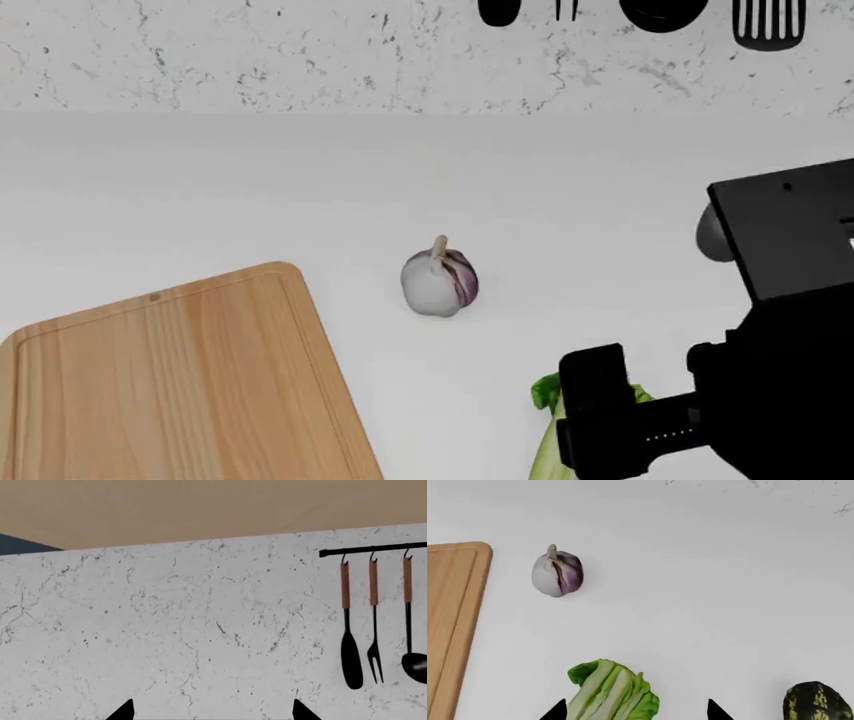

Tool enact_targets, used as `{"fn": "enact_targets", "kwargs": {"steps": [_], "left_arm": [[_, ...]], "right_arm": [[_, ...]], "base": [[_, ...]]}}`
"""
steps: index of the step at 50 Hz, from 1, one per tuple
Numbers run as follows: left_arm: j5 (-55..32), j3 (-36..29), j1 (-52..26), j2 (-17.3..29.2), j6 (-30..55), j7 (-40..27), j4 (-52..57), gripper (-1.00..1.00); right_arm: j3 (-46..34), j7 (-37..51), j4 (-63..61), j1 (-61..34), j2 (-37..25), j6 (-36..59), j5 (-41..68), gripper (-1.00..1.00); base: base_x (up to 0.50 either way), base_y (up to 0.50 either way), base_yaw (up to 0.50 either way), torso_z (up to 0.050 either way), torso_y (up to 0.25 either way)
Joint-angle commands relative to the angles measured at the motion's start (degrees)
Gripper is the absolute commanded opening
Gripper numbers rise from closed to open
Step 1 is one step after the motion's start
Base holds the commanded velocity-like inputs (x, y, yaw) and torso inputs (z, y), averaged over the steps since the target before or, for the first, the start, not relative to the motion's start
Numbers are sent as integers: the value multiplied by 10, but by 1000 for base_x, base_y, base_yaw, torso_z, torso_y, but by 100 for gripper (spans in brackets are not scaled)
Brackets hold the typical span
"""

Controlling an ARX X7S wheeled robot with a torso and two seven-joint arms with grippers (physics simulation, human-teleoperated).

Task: Clear the non-vegetable object off the cutting board and place the vegetables onto it.

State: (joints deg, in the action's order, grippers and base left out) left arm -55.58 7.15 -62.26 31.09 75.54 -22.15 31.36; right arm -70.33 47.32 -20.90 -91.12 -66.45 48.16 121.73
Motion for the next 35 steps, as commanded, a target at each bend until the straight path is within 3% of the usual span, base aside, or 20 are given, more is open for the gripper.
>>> {"fn": "enact_targets", "kwargs": {"steps": [1,17,35], "left_arm": [[11,-6,10,9,-23,12,-11,100],[3,4,20,16,-30,10,-9,100],[6,-8,23,12,-41,6,-12,100]], "right_arm": [[-11,32,-23,38,14,-47,26,100],[-20,64,-73,123,-4,-170,23,100],[-35,38,-81,177,13,-211,6,100]], "base": [[0,0,0,0,0],[0,0,0,0,0],[0,0,0,0,0]]}}
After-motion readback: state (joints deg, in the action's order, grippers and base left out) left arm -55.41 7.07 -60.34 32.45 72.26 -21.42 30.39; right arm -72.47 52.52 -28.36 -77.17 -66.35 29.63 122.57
